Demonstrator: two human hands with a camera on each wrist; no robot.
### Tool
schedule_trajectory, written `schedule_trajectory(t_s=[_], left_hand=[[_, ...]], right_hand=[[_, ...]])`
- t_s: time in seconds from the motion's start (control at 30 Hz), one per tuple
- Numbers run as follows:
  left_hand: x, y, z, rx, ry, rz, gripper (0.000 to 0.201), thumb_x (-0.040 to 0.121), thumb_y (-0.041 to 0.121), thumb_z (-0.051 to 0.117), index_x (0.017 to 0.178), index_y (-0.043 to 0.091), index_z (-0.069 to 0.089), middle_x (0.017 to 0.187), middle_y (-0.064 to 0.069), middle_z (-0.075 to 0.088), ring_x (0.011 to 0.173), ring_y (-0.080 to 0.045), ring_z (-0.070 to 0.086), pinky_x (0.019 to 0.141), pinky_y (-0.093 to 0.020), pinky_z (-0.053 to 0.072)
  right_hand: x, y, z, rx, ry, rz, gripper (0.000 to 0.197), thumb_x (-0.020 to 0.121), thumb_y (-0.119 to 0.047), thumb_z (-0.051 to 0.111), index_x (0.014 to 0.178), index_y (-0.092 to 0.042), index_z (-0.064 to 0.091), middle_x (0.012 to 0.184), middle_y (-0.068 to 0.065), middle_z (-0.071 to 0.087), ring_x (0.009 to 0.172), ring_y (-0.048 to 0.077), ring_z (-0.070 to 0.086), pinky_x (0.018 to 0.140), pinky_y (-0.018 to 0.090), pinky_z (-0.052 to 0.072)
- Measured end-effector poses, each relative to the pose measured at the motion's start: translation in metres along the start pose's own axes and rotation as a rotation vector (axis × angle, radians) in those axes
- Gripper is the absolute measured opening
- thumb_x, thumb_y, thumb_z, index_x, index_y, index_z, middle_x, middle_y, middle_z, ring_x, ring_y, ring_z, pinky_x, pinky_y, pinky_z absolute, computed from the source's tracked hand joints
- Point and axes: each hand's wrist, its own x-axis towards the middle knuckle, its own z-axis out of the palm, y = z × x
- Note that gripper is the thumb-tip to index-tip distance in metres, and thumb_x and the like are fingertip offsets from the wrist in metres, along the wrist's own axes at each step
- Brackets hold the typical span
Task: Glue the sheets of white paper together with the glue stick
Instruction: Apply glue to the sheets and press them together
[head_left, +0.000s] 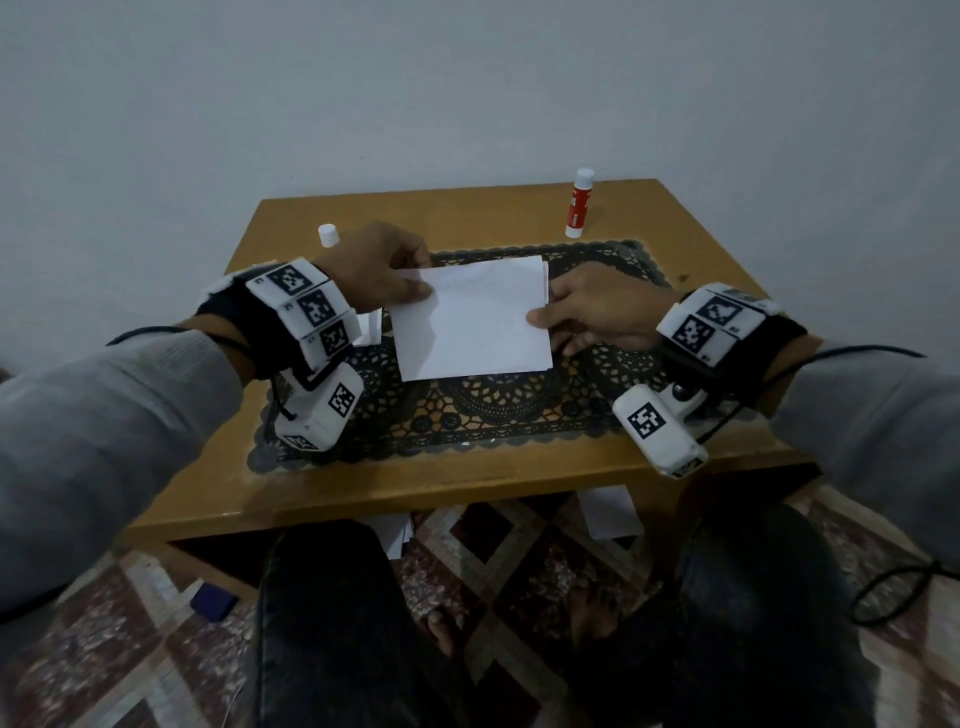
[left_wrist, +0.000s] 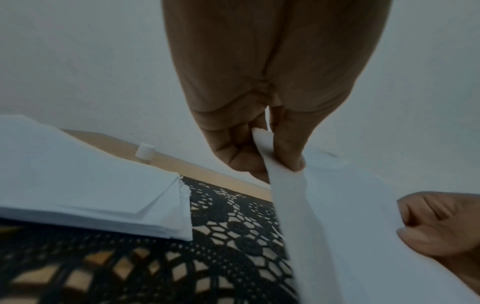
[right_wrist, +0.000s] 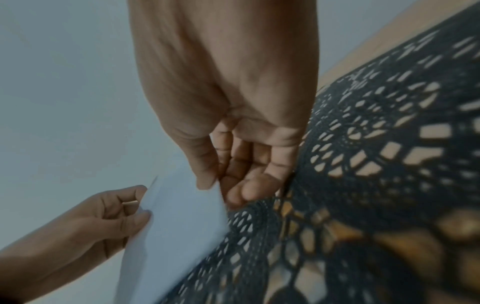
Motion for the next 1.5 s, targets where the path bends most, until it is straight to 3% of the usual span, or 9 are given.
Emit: schedule_trajectory(t_s=[0.27, 0.4, 0.6, 0.77, 0.83, 0.93, 1.07, 1.27, 1.5], left_hand=[[-0.015, 0.0, 0.009, -0.47, -0.008, -0.48, 0.022, 0.08, 0.009, 0.074, 0.095, 0.006, 0.059, 0.105, -0.015, 0.065, 0.096, -0.031, 0.064, 0.086, -0.048, 0.054], [-0.023, -0.002, 0.014, -0.624, 0.063, -0.474, 0.031, 0.082, 0.004, 0.07, 0.112, 0.001, 0.06, 0.105, -0.011, 0.066, 0.091, -0.024, 0.065, 0.077, -0.036, 0.056], [-0.036, -0.004, 0.019, -0.507, -0.044, -0.491, 0.008, 0.088, 0.01, 0.064, 0.094, 0.007, 0.061, 0.084, -0.008, 0.063, 0.066, -0.011, 0.058, 0.054, -0.016, 0.051], [-0.045, -0.016, 0.013, -0.676, -0.082, -0.539, 0.029, 0.081, 0.004, 0.07, 0.106, -0.01, 0.063, 0.106, -0.02, 0.068, 0.085, -0.023, 0.07, 0.07, -0.028, 0.06], [-0.05, -0.016, 0.012, -0.671, -0.072, -0.533, 0.009, 0.083, 0.002, 0.068, 0.088, -0.006, 0.065, 0.086, -0.014, 0.071, 0.064, -0.015, 0.07, 0.057, -0.021, 0.057], [-0.055, -0.023, 0.004, -0.655, 0.032, -0.502, 0.012, 0.082, 0.001, 0.068, 0.075, -0.003, 0.059, 0.068, -0.009, 0.067, 0.053, -0.011, 0.066, 0.047, -0.015, 0.049], [-0.06, -0.038, -0.017, -0.589, 0.127, -0.512, 0.011, 0.083, 0.003, 0.069, 0.077, 0.002, 0.059, 0.08, -0.012, 0.068, 0.057, -0.014, 0.068, 0.048, -0.019, 0.052], [-0.051, -0.069, -0.059, -0.411, 0.321, -0.581, 0.019, 0.089, 0.011, 0.064, 0.073, 0.006, 0.056, 0.077, -0.011, 0.064, 0.046, -0.01, 0.065, 0.047, -0.021, 0.053], [-0.043, -0.119, -0.061, -0.045, 0.196, -0.768, 0.029, 0.087, 0.018, 0.067, 0.068, -0.001, 0.058, 0.076, -0.016, 0.062, 0.075, -0.028, 0.059, 0.078, -0.037, 0.049]], right_hand=[[-0.005, -0.001, 0.006, 0.111, 0.048, -0.017, 0.017, 0.091, -0.005, 0.061, 0.104, 0.006, 0.065, 0.084, 0.012, 0.068, 0.064, 0.017, 0.06, 0.055, 0.024, 0.052], [-0.005, -0.001, 0.006, 0.14, 0.058, -0.016, 0.018, 0.091, -0.005, 0.062, 0.106, 0.006, 0.065, 0.085, 0.012, 0.069, 0.067, 0.018, 0.061, 0.059, 0.026, 0.052], [-0.006, -0.004, 0.007, 0.173, 0.052, -0.018, 0.029, 0.092, -0.006, 0.061, 0.116, 0.01, 0.061, 0.097, 0.017, 0.068, 0.071, 0.019, 0.062, 0.064, 0.027, 0.053], [-0.004, -0.003, 0.013, 0.189, 0.034, -0.023, 0.027, 0.093, -0.006, 0.06, 0.116, 0.008, 0.061, 0.102, 0.017, 0.069, 0.075, 0.019, 0.063, 0.066, 0.028, 0.053], [-0.003, -0.004, 0.017, 0.198, 0.022, -0.022, 0.026, 0.093, -0.007, 0.06, 0.115, 0.006, 0.062, 0.101, 0.016, 0.07, 0.077, 0.02, 0.064, 0.067, 0.028, 0.053], [0.001, -0.011, 0.026, 0.221, 0.01, -0.034, 0.017, 0.092, -0.007, 0.06, 0.106, 0.004, 0.064, 0.097, 0.017, 0.069, 0.077, 0.021, 0.062, 0.068, 0.029, 0.054], [0.013, -0.037, 0.042, 0.226, 0.056, -0.044, 0.009, 0.091, -0.005, 0.062, 0.082, -0.004, 0.06, 0.072, 0.011, 0.061, 0.058, 0.016, 0.058, 0.056, 0.024, 0.052], [0.05, -0.085, 0.074, 0.195, 0.111, -0.019, 0.017, 0.092, -0.009, 0.061, 0.077, -0.007, 0.056, 0.067, 0.006, 0.057, 0.057, 0.014, 0.057, 0.051, 0.022, 0.051], [0.086, -0.106, 0.117, -0.011, 0.108, 0.07, 0.02, 0.093, -0.008, 0.058, 0.073, -0.006, 0.055, 0.063, 0.007, 0.057, 0.046, 0.012, 0.055, 0.047, 0.021, 0.05]])
